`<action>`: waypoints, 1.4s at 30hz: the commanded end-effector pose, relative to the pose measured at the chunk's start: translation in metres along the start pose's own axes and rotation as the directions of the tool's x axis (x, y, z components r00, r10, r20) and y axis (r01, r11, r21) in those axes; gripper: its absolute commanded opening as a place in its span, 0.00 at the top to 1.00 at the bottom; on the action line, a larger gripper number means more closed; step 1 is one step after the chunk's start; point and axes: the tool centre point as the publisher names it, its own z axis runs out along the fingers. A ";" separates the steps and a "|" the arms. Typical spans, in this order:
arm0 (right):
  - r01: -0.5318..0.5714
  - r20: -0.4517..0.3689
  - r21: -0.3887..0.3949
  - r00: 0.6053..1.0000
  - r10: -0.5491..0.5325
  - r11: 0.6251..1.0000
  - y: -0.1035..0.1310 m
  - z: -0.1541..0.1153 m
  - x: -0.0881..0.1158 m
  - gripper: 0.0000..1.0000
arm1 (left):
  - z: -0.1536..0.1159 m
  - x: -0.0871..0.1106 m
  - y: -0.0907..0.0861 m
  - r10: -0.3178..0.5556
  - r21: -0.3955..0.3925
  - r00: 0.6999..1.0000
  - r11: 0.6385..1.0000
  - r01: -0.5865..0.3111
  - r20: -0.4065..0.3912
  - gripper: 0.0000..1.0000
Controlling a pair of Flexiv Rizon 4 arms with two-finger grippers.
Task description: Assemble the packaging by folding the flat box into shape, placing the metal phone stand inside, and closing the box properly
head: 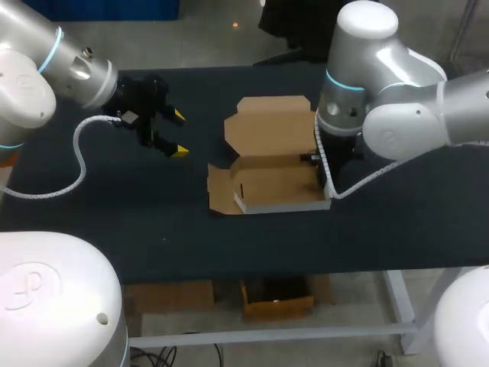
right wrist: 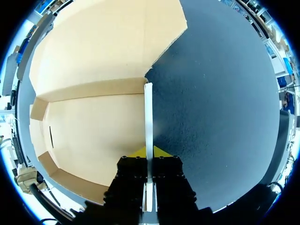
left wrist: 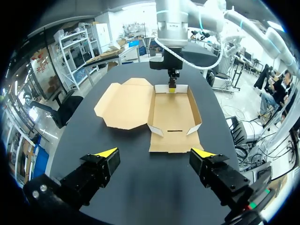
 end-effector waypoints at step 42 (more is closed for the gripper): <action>-0.051 0.051 0.031 0.997 0.049 0.998 -0.003 -0.002 0.001 1.00 | 0.013 0.003 -0.014 -0.235 0.023 0.971 0.972 0.234 0.038 0.00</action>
